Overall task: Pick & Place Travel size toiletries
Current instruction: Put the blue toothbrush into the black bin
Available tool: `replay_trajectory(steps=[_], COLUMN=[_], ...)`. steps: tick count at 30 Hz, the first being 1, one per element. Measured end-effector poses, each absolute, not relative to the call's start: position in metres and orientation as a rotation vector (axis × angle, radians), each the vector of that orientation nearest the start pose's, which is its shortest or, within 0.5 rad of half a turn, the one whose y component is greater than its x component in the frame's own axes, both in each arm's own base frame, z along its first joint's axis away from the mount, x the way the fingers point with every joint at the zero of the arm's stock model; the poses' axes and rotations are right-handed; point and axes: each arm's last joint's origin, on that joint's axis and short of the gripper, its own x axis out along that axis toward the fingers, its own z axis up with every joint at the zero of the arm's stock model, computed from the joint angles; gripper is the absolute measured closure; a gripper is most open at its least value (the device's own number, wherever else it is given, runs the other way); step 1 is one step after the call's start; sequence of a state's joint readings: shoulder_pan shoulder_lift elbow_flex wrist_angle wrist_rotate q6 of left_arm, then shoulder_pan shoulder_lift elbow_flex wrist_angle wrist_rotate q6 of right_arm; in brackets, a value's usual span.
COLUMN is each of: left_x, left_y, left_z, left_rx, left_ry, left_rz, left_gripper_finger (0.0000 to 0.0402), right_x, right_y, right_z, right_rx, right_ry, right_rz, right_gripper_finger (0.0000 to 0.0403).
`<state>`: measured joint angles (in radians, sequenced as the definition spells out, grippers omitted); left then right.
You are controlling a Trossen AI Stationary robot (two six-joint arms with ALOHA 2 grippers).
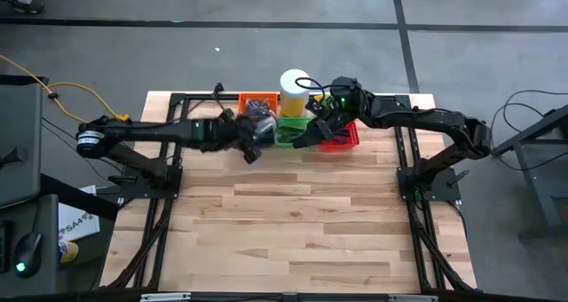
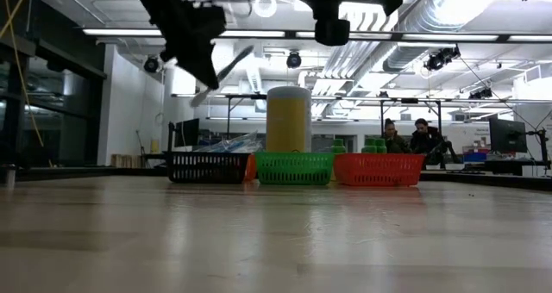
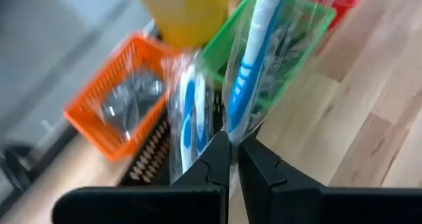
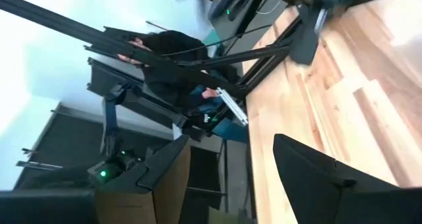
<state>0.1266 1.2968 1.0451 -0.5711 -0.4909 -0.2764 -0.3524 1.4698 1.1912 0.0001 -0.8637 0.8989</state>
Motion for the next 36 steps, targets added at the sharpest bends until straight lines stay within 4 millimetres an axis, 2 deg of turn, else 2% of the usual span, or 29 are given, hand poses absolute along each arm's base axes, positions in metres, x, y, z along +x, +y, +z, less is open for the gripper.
replay_trajectory(steps=[8, 14, 22, 33, 36], left_x=[0.252, 0.255, 0.265, 0.271, 0.272], left_y=[0.102, 0.123, 0.128, 0.131, 0.132], left_z=[0.274, 0.257, 0.233, 0.21, 0.209], left_rx=[-0.397, -0.469, -0.546, -0.567, -0.567], left_ry=[0.776, 0.837, 0.922, 1.02, 1.016], left_rz=[0.707, 0.715, 0.718, 0.749, 0.749], left_gripper_finger=[0.0383, 0.0381, 0.039, 0.0387, 0.0387], right_x=[0.312, 0.311, 0.311, 0.311, 0.311], right_y=[-0.102, -0.103, -0.103, -0.103, -0.103], right_z=[0.329, 0.326, 0.326, 0.326, 0.325], right_rx=[0.996, 0.976, 0.972, 0.972, 0.971], right_ry=[0.455, 0.467, 0.47, 0.468, 0.465], right_rz=[0.343, 0.338, 0.337, 0.328, 0.318], right_gripper_finger=[0.0192, 0.0192, 0.0192, 0.0192, 0.0192])
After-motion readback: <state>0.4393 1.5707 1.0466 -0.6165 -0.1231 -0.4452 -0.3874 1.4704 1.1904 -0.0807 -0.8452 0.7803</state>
